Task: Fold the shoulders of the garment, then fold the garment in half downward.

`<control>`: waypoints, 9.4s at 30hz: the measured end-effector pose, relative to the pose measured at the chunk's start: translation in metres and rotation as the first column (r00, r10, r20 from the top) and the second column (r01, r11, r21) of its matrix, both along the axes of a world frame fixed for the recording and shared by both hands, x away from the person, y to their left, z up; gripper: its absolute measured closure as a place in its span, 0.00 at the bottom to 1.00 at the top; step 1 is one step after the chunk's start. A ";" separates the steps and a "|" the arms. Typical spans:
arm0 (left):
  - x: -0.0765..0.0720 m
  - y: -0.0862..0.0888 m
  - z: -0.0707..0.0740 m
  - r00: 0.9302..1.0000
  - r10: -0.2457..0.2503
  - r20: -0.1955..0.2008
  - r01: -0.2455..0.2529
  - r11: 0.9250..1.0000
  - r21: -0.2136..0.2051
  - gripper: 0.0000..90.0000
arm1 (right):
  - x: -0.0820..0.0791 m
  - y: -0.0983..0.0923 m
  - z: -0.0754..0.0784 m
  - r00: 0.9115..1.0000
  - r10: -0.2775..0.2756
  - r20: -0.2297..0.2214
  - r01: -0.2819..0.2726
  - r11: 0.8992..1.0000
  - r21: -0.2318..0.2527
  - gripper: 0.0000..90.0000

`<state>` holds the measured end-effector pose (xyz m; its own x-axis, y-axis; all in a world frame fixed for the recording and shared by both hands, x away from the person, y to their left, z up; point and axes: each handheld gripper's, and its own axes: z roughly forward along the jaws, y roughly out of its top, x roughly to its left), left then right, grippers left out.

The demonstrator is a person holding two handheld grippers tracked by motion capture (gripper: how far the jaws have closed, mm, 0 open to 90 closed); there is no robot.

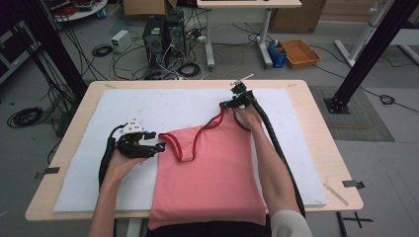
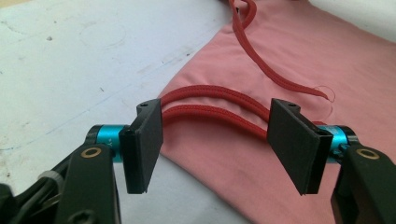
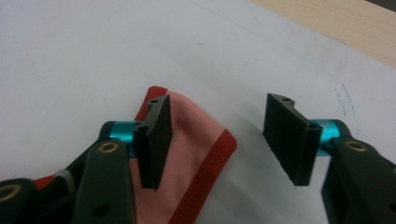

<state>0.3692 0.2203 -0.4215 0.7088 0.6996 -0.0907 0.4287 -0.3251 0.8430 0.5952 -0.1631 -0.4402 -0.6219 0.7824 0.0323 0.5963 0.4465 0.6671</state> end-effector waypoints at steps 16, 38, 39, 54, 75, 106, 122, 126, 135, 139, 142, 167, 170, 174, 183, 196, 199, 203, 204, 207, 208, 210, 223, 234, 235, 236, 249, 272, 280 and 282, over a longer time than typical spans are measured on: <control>0.001 -0.002 -0.001 1.000 -0.007 -0.013 0.007 1.000 0.009 0.40 | -0.028 -0.006 0.022 0.993 0.101 0.062 -0.104 0.994 0.036 0.95; -0.004 -0.017 -0.006 0.997 -0.068 -0.024 0.068 0.998 -0.019 0.41 | -0.212 -0.035 0.016 0.951 0.291 0.102 -0.302 0.946 0.121 0.95; -0.005 -0.018 -0.007 0.997 -0.069 -0.024 0.069 0.997 -0.021 0.41 | -0.217 -0.036 0.013 0.949 0.299 0.101 -0.311 0.941 0.132 0.95; -0.013 -0.029 -0.009 0.986 -0.167 -0.028 0.165 0.985 -0.053 0.41 | -0.249 -0.041 -0.007 0.946 0.320 0.055 -0.324 0.939 0.110 0.89; -0.008 -0.080 -0.029 0.959 -0.275 -0.067 0.280 0.957 0.081 0.62 | -0.251 -0.030 -0.008 0.944 0.318 0.085 -0.326 0.939 0.107 0.72; -0.025 -0.054 -0.025 0.885 -0.415 -0.210 0.424 0.906 -0.002 0.87 | -0.274 -0.041 -0.011 0.912 0.410 0.008 -0.404 0.896 0.184 0.89; -0.025 -0.023 -0.002 0.957 -0.284 -0.063 0.285 0.959 -0.003 0.34 | -0.273 -0.070 -0.002 0.966 0.218 0.140 -0.247 0.940 0.238 0.23; -0.020 -0.012 -0.001 0.981 -0.195 0.020 0.194 0.981 0.026 0.32 | -0.265 -0.080 -0.001 0.973 0.133 0.187 -0.173 0.960 0.219 0.23; -0.013 0.005 -0.011 0.994 -0.033 0.105 0.032 0.999 0.008 0.32 | -0.254 -0.096 -0.007 0.974 -0.010 0.225 -0.037 0.978 0.207 0.23; -0.010 0.007 -0.012 0.992 0.011 0.122 -0.013 1.000 0.009 0.32 | -0.250 -0.099 -0.007 0.962 -0.064 0.266 0.012 0.981 0.195 0.23; -0.010 0.011 -0.013 0.986 0.052 0.160 -0.044 0.998 -0.052 0.32 | -0.249 -0.101 -0.007 0.959 -0.092 0.267 0.034 0.976 0.214 0.23; -0.008 0.019 -0.027 0.984 0.127 0.126 -0.119 0.990 -0.072 0.32 | -0.256 -0.105 -0.008 0.936 -0.138 0.323 0.057 0.967 0.248 0.25; -0.007 0.021 -0.027 0.984 0.134 0.118 -0.124 0.989 -0.083 0.32 | -0.256 -0.105 -0.008 0.937 -0.138 0.322 0.058 0.967 0.246 0.25; -0.007 0.020 -0.027 0.984 0.135 0.120 -0.127 0.989 -0.076 0.32 | -0.255 -0.103 -0.009 0.936 -0.135 0.324 0.059 0.970 0.235 0.24; -0.007 0.019 -0.027 0.983 0.146 0.114 -0.139 0.988 -0.069 0.32 | -0.256 -0.103 -0.009 0.935 -0.132 0.328 0.058 0.972 0.226 0.24; 0.008 0.011 -0.017 0.986 0.169 0.012 -0.169 0.985 -0.034 0.35 | -0.256 -0.103 -0.009 0.935 -0.126 0.331 0.051 0.973 0.227 0.24; 0.019 0.001 -0.013 0.988 0.154 -0.021 -0.154 0.988 -0.010 0.39 | -0.256 -0.102 -0.009 0.936 -0.126 0.328 0.051 0.972 0.227 0.25; 0.032 -0.010 -0.016 0.984 0.160 -0.081 -0.158 0.987 0.025 0.42 | -0.256 -0.102 -0.009 0.936 -0.125 0.329 0.051 0.973 0.225 0.25; 0.033 -0.010 -0.017 0.983 0.161 -0.089 -0.159 0.987 0.036 0.44 | -0.256 -0.102 -0.009 0.936 -0.126 0.329 0.052 0.973 0.224 0.24; 0.035 -0.012 -0.022 0.980 0.155 -0.122 -0.150 0.988 0.046 0.46 | -0.256 -0.102 -0.009 0.935 -0.123 0.332 0.050 0.974 0.221 0.25; 0.035 -0.012 -0.024 0.979 0.156 -0.128 -0.151 0.987 0.047 0.47 | -0.256 -0.102 -0.009 0.934 -0.122 0.336 0.049 0.975 0.219 0.25; 0.035 -0.011 -0.028 0.980 0.150 -0.133 -0.147 0.989 0.035 0.48 | -0.256 -0.102 -0.009 0.935 -0.122 0.332 0.048 0.974 0.221 0.25; 0.026 -0.017 -0.030 0.989 0.140 -0.058 -0.133 0.986 0.102 0.60 | -0.256 -0.099 -0.009 0.936 -0.110 0.334 0.047 0.980 0.193 0.25; 0.023 -0.019 -0.030 0.994 0.102 -0.044 -0.097 0.990 0.104 0.76 | -0.256 -0.097 -0.009 0.936 -0.113 0.332 0.056 0.983 0.176 0.25; 0.023 -0.019 -0.030 0.994 0.095 -0.045 -0.090 0.990 0.105 0.78 | -0.256 -0.097 -0.009 0.936 -0.111 0.333 0.055 0.983 0.173 0.25; 0.022 -0.019 -0.030 0.995 0.091 -0.045 -0.086 0.991 0.100 0.80 | -0.256 -0.096 -0.009 0.936 -0.108 0.334 0.053 0.984 0.169 0.25; 0.023 -0.018 -0.030 0.996 0.072 -0.054 -0.068 0.994 0.089 0.89 | -0.255 -0.090 -0.009 0.939 -0.091 0.333 0.059 0.993 0.105 0.25; 0.024 -0.018 -0.030 0.995 0.078 -0.059 -0.073 0.994 0.082 0.89 | -0.175 -0.067 0.001 0.994 -0.098 0.051 0.091 0.988 0.124 0.38; 0.024 -0.018 -0.030 0.995 0.077 -0.057 -0.072 0.994 0.084 0.89 | -0.174 -0.062 -0.009 0.996 -0.081 0.032 0.077 0.993 0.091 0.39; 0.024 -0.018 -0.030 0.995 0.077 -0.056 -0.072 0.994 0.084 0.89 | -0.175 -0.063 -0.011 0.995 -0.083 0.047 0.078 0.992 0.100 0.39</control>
<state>0.3932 0.2019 -0.4519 0.6497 0.7569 -0.0709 0.5023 -0.3573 0.7874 0.4200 -0.2257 -0.4513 -0.5602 0.8244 0.0810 0.5917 0.3298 0.7356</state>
